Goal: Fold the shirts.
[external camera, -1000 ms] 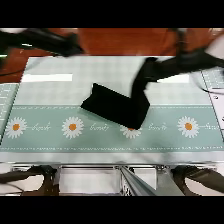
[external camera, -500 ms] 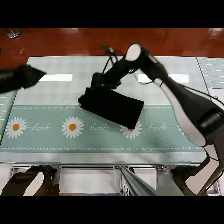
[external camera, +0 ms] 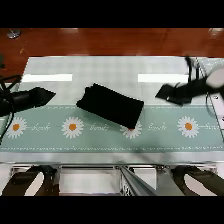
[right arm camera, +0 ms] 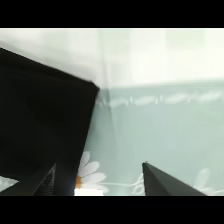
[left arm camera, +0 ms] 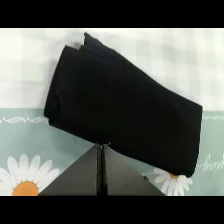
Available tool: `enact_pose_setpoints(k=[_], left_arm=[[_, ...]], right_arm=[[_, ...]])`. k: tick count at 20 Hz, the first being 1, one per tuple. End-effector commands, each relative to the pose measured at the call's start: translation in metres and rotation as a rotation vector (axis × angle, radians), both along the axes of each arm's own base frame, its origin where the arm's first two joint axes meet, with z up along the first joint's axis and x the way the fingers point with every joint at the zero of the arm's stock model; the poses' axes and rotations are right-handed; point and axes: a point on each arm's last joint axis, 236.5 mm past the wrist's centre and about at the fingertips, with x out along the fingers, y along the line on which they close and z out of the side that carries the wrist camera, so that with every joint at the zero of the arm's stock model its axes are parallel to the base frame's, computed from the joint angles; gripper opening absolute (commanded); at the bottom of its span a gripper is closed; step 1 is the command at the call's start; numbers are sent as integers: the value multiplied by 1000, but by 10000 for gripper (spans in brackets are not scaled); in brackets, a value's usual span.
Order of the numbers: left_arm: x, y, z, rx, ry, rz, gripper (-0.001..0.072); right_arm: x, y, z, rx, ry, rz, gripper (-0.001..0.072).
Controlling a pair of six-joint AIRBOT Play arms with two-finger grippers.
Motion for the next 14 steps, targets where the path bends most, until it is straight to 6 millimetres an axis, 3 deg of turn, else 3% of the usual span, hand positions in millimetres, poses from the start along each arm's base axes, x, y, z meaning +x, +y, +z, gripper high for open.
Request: enact_pose_setpoints(k=[1,4,8,10,11,12,14], left_arm=[[-10,-15,-19,-8,37,-42,26],[-16,-31,-23,-37,47,-78,26],[-18,-40,-20,-62,44,-99,26],[-18,-40,-20,-62,43,-97,26],[-17,-40,-19,-62,38,-94,26],[-15,-39,-18,-62,33,-90,26],[-13,-39,-17,-63,24,-82,26]], right_arm=[[-40,27,-72,307,41,-288,612],[-39,68,-88,413,150,-167,613],[-26,116,-104,428,256,-7,605],[-11,139,-98,440,253,72,402],[-1,149,-88,453,236,126,166],[12,161,-68,472,185,207,22],[50,175,-10,448,39,340,21]])
